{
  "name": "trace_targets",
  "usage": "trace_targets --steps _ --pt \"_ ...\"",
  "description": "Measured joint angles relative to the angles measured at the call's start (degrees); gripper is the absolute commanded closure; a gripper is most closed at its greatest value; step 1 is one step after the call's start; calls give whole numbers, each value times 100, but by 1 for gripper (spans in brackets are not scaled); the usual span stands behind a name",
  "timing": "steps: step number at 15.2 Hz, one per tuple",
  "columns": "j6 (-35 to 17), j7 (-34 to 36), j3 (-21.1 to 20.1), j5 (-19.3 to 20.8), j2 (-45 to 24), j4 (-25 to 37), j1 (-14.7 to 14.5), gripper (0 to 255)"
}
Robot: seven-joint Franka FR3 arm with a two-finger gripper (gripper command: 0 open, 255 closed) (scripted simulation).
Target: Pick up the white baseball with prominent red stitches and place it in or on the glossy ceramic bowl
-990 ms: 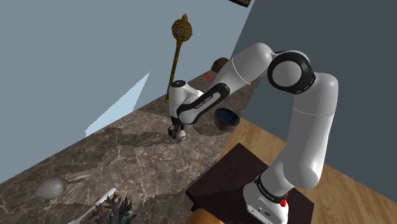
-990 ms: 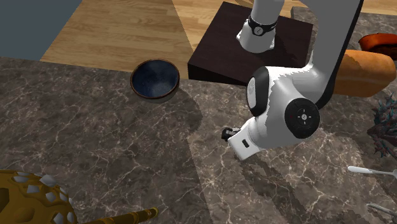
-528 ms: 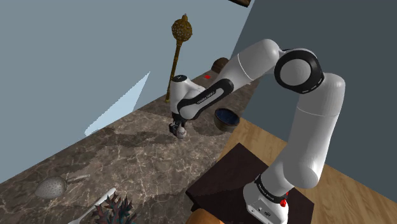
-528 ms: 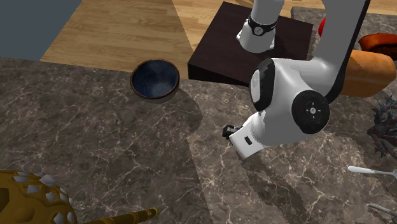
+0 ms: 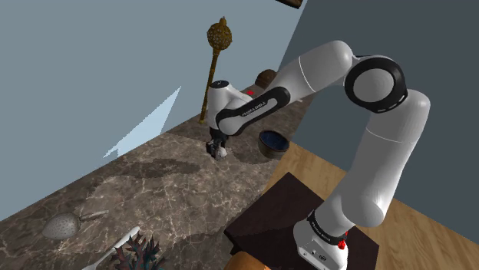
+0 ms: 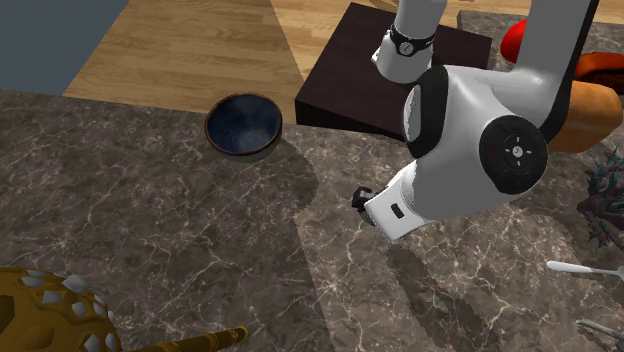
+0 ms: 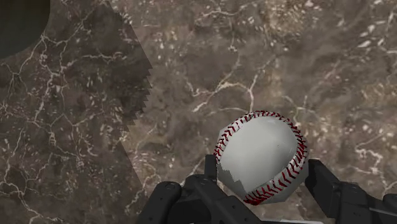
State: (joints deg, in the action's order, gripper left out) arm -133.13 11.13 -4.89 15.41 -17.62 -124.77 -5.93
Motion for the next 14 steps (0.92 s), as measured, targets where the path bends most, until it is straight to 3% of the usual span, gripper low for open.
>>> trace_targets --steps 14 --pt "928 -272 -87 -261 751 204 20 255"
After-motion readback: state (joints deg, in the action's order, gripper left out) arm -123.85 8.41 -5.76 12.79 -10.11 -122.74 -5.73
